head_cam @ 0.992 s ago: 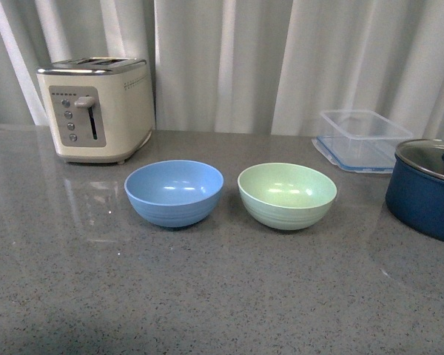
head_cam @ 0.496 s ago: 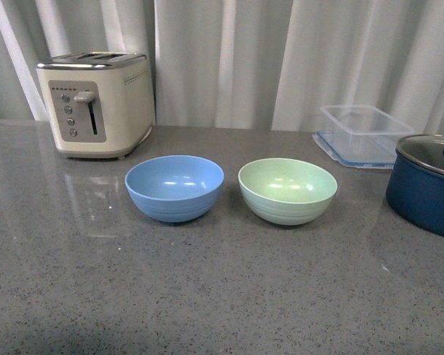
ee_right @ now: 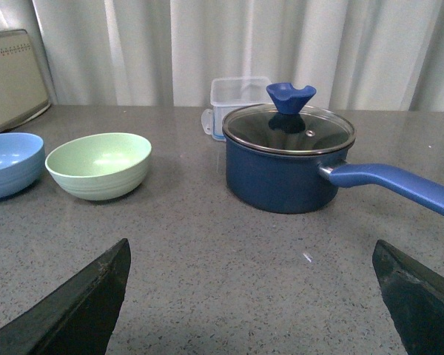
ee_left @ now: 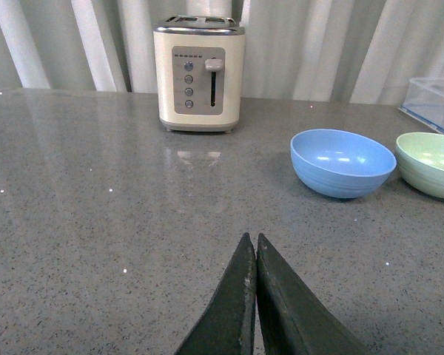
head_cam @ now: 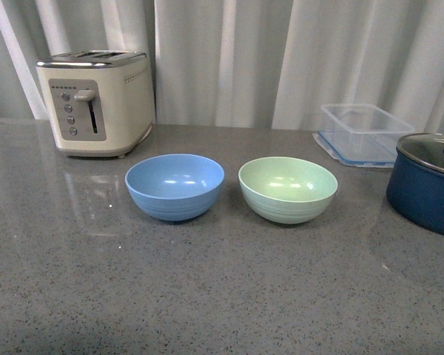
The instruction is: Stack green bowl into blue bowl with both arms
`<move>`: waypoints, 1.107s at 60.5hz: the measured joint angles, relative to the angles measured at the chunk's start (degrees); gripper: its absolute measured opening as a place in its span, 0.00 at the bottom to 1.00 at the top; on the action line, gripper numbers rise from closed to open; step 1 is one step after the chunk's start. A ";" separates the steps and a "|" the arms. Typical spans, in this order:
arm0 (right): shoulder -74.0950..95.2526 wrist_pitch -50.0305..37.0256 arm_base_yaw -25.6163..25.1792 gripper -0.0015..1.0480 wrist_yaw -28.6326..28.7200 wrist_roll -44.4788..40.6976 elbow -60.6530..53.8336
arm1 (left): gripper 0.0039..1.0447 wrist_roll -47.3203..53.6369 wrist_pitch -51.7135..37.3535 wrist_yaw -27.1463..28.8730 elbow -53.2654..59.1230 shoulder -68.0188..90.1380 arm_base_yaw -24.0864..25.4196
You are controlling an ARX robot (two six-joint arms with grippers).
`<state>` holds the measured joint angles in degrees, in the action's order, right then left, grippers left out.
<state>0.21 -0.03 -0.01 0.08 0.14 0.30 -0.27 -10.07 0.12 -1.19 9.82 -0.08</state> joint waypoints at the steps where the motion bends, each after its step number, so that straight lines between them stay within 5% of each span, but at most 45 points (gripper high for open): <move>1: 0.00 0.00 0.00 0.90 0.00 0.00 0.00 | 0.03 0.00 0.48 0.00 0.00 -0.48 0.00; 7: 0.00 0.00 0.00 0.90 -0.02 0.00 0.00 | 0.03 0.02 9.79 0.00 0.00 -8.20 0.00; 16: 0.00 0.00 0.00 0.90 0.00 0.00 0.00 | 0.03 0.00 10.01 0.04 0.00 -9.60 0.00; 36: 2.58 2.86 0.63 0.90 -2.75 0.15 1.46 | 0.58 0.00 10.03 0.04 0.00 -9.64 0.00; 50: 23.82 -0.68 -1.51 0.90 7.32 3.19 16.37 | 0.96 0.04 10.03 0.02 0.00 -9.64 0.00; 56: 40.33 0.31 1.84 0.90 11.45 8.26 27.63 | 0.94 0.02 10.03 0.02 0.00 -9.64 0.00; 67: 67.38 1.62 8.79 0.90 8.24 14.84 44.39 | 0.94 0.02 10.03 0.02 0.00 -9.64 0.00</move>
<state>67.59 1.58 8.78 8.32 14.98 44.69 -0.25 -0.03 0.14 -1.19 0.19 -0.08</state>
